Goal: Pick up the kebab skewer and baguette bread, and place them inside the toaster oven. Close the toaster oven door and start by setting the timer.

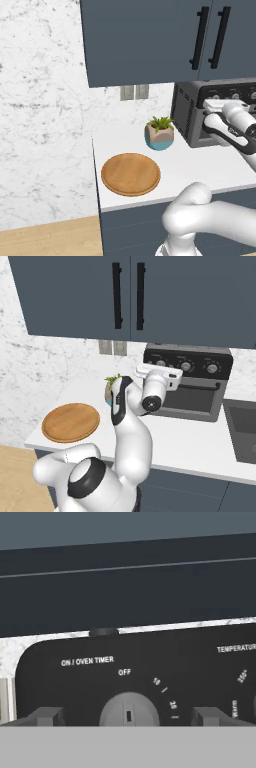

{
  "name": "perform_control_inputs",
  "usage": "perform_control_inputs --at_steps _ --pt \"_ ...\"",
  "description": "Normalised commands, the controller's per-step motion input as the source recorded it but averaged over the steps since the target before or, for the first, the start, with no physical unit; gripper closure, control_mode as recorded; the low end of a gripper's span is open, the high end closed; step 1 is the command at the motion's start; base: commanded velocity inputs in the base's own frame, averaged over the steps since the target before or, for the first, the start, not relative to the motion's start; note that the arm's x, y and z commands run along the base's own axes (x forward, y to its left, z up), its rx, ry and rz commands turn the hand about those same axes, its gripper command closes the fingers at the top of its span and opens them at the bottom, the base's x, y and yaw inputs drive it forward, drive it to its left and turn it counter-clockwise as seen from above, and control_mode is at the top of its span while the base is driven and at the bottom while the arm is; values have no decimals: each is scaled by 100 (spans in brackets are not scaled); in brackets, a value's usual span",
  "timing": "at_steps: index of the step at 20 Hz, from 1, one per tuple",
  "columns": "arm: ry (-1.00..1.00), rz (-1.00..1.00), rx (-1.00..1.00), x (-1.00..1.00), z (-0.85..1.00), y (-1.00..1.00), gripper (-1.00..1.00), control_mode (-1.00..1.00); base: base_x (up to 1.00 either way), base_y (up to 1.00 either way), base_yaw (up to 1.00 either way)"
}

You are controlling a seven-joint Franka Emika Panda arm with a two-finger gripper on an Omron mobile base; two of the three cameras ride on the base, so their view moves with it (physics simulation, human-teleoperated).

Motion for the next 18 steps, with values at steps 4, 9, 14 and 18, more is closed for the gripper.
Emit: perform_control_inputs --at_steps 4,9,14,18 --pt "0 1 0 0 -10 0 -100 -100 0 0 0" --pt "0 1 0 3 -2 0 -100 -100 0 0 0" --pt "0 1 0 11 0 0 -100 -100 0 0 0" --pt "0 0 0 9 0 0 -100 -100 0 0 0"
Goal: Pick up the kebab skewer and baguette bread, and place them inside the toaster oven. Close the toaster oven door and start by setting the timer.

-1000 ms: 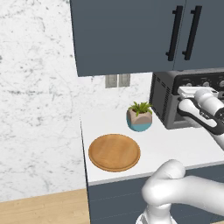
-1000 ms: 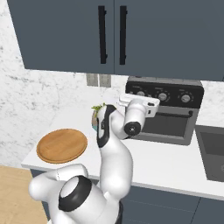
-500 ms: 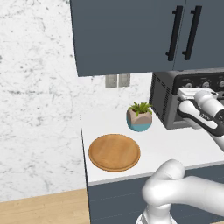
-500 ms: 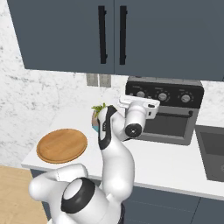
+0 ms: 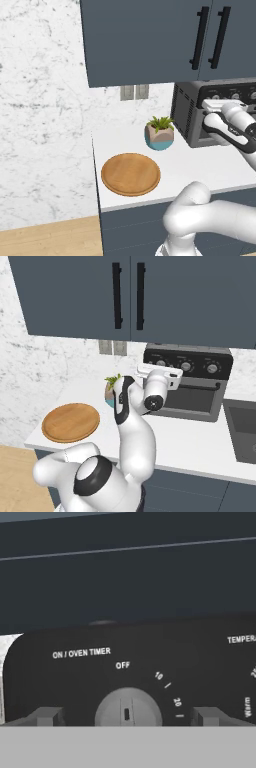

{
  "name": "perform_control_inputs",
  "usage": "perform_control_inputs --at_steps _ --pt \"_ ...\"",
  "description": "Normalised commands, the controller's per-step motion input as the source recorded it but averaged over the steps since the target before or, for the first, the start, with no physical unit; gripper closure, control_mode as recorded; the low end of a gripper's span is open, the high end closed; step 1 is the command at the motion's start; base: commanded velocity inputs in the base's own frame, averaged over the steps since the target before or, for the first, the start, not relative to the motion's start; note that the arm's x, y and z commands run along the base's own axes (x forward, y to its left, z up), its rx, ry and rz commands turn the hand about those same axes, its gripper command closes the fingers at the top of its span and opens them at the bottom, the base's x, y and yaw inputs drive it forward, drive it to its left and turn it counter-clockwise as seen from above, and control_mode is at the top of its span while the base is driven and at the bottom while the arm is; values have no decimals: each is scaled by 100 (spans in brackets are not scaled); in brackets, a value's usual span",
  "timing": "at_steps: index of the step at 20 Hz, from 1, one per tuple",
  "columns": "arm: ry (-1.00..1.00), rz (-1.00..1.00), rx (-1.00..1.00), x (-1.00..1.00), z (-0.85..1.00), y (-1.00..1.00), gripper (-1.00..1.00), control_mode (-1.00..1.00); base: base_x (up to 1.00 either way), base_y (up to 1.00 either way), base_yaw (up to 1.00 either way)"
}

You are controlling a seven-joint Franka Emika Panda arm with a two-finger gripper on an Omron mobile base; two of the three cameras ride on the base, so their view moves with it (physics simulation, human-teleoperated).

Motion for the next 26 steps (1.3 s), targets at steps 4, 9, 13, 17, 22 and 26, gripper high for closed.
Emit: perform_control_inputs --at_steps 4,9,13,17,22,26 --pt "0 1 0 1 0 0 -100 -100 0 0 0" --pt "0 1 0 0 0 -7 -100 -100 0 0 0" --pt "0 1 0 0 0 -6 100 -100 0 0 0" --pt "0 0 0 0 0 -1 100 -100 0 0 0" --pt "-1 0 0 3 0 0 100 -100 0 0 0" --pt "-6 2 0 2 0 0 100 -100 0 0 0"
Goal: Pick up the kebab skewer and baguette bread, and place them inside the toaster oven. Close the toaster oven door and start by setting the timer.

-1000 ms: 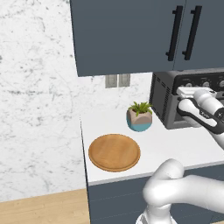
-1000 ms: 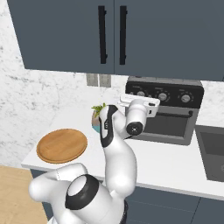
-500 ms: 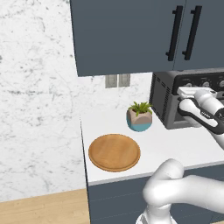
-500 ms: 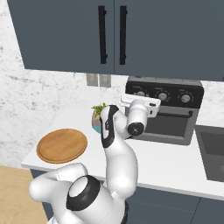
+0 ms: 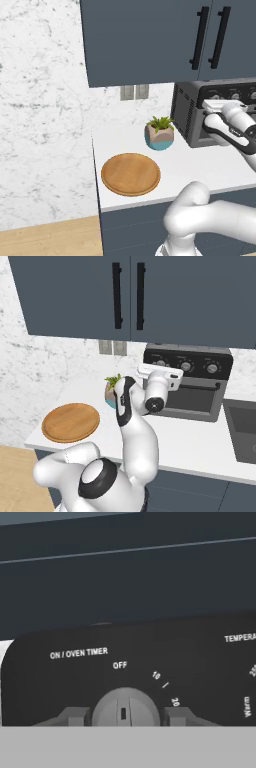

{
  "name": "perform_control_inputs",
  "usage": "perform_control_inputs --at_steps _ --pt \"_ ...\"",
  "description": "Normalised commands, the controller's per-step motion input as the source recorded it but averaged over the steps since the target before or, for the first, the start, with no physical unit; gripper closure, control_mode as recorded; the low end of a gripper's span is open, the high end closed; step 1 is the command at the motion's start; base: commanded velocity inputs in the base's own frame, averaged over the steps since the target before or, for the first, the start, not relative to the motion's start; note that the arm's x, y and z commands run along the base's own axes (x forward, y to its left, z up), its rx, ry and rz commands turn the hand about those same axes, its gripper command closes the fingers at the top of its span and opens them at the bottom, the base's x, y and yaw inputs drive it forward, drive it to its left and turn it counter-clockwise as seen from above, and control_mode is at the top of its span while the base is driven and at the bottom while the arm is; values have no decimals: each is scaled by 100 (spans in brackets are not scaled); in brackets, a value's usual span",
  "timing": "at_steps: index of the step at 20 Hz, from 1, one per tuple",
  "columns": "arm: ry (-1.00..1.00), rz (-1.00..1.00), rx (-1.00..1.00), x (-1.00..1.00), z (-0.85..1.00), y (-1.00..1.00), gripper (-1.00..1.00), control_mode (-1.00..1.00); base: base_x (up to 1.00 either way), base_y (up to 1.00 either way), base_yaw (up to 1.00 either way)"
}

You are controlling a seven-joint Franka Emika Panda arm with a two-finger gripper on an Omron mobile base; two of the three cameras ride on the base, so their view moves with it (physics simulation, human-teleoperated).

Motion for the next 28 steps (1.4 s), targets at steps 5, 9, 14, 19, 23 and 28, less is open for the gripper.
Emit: perform_control_inputs --at_steps 5,9,14,19,23,28 --pt "-6 1 0 0 0 0 100 -100 0 0 0" --pt "0 2 0 0 2 1 100 -100 0 0 0" --pt "0 4 0 0 14 1 100 -100 0 0 0" --pt "0 5 0 0 19 4 100 -100 0 0 0" --pt "0 6 0 0 22 5 100 -100 0 0 0" --pt "1 6 0 0 23 5 100 -100 0 0 0"
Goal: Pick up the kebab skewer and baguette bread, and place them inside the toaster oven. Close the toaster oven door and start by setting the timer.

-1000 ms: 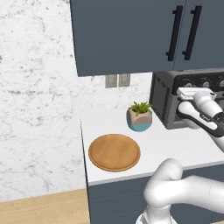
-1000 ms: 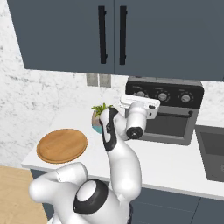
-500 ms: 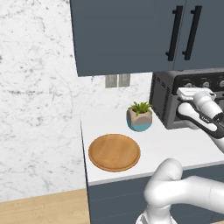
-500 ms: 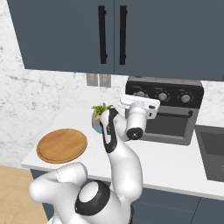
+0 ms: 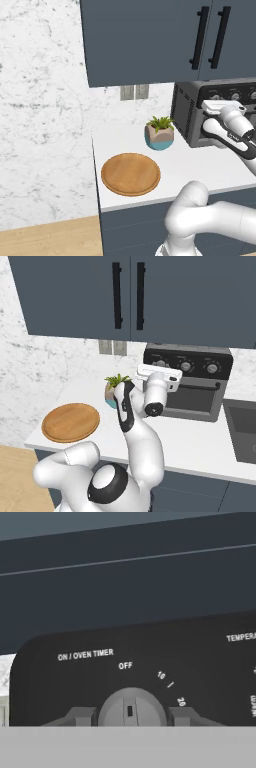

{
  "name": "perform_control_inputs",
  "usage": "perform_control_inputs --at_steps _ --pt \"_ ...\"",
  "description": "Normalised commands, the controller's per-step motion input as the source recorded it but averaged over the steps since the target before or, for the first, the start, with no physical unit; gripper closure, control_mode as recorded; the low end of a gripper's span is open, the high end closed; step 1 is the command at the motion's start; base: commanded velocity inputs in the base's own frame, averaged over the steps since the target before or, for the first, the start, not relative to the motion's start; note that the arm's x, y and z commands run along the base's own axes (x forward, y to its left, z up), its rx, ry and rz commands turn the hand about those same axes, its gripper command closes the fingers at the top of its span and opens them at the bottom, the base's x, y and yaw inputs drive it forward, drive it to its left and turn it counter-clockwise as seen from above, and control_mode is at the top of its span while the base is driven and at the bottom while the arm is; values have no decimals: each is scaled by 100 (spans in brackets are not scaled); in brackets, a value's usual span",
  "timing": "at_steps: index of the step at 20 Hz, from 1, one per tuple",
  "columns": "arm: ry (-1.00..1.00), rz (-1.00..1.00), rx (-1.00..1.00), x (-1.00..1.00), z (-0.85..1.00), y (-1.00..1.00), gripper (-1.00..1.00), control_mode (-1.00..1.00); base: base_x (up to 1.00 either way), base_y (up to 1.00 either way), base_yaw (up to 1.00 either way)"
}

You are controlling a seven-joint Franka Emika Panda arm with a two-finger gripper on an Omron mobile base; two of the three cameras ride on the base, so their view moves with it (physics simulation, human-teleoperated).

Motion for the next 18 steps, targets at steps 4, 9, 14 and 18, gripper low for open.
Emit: perform_control_inputs --at_steps 4,9,14,18 --pt "1 6 6 0 26 9 100 -100 0 0 0" --pt "0 7 12 0 23 12 100 -100 0 0 0" --pt "0 7 16 0 15 7 100 -100 0 0 0" --pt "0 9 18 5 10 3 100 -100 0 0 0"
